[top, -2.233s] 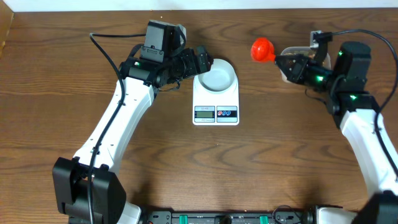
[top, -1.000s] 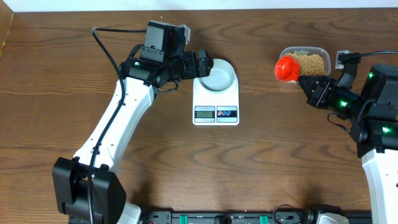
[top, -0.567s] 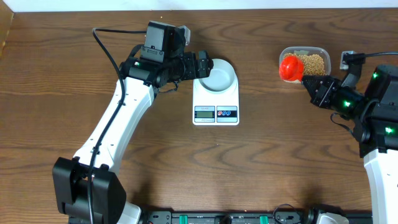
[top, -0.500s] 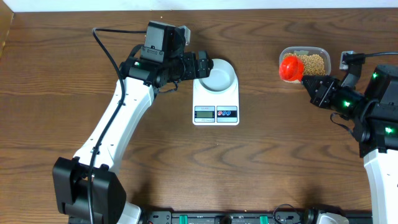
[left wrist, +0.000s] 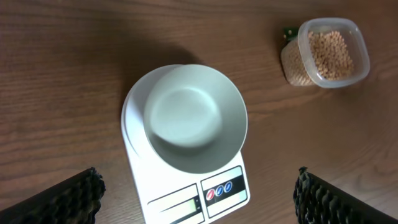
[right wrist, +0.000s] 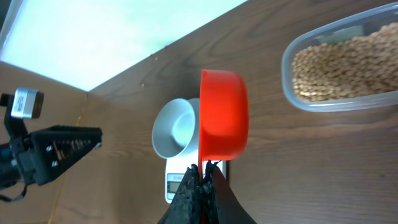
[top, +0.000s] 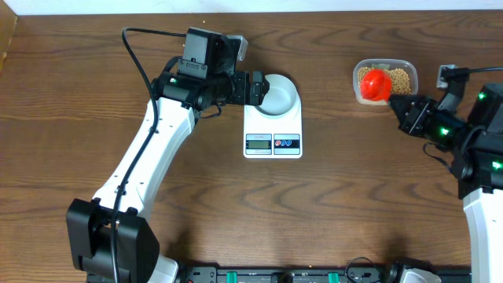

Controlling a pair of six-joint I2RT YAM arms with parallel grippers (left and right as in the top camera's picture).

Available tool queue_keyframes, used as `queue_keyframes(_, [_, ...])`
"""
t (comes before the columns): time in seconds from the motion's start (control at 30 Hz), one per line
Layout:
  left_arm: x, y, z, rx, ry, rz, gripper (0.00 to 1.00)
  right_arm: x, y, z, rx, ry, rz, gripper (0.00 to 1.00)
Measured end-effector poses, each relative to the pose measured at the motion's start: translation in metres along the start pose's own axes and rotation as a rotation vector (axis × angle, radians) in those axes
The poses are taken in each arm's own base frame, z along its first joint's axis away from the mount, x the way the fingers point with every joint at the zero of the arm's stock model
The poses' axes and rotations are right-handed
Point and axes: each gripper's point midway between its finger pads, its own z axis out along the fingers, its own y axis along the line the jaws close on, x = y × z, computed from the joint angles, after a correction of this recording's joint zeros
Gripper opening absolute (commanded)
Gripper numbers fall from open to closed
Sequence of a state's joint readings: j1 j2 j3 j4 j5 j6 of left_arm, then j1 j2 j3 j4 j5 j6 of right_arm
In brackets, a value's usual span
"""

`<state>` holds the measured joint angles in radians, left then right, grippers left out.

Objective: Scoop item into bowl and weigh 50g on scale

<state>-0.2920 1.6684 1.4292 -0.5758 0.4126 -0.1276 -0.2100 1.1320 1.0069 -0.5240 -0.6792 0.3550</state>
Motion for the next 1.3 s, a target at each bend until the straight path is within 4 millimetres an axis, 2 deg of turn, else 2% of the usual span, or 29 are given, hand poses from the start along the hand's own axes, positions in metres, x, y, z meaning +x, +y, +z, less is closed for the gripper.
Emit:
queue_keyframes(0.27, [0.009, 0.002, 0.000, -0.006, 0.037, 0.045, 0.99, -0.010, -0.017, -0.009, 0.039, -0.040, 0.014, 0.01])
queue_keyframes(0.47, [0.024, -0.004, -0.003, -0.004, 0.093, 0.090, 0.99, -0.011, -0.019, -0.010, 0.045, -0.044, 0.002, 0.01])
queue_keyframes(0.6, [0.028, -0.017, -0.016, -0.004, 0.088, 0.143, 0.96, -0.011, -0.019, -0.010, 0.046, -0.044, -0.002, 0.01])
queue_keyframes(0.7, [0.030, -0.028, -0.025, -0.007, 0.080, 0.181, 0.86, -0.011, -0.019, -0.010, 0.046, -0.043, -0.004, 0.01])
queue_keyframes(0.97, [0.045, -0.057, -0.019, 0.018, 0.116, 0.183, 0.82, -0.008, -0.020, -0.010, 0.050, -0.032, -0.003, 0.01])
queue_keyframes(1.1, [0.064, -0.071, -0.011, 0.032, 0.163, 0.135, 0.82, -0.007, -0.020, -0.010, 0.052, -0.029, -0.006, 0.01])
queue_keyframes(1.3, [0.105, -0.081, 0.010, 0.042, 0.249, 0.113, 0.82, -0.004, -0.024, -0.008, 0.059, -0.012, -0.003, 0.01])
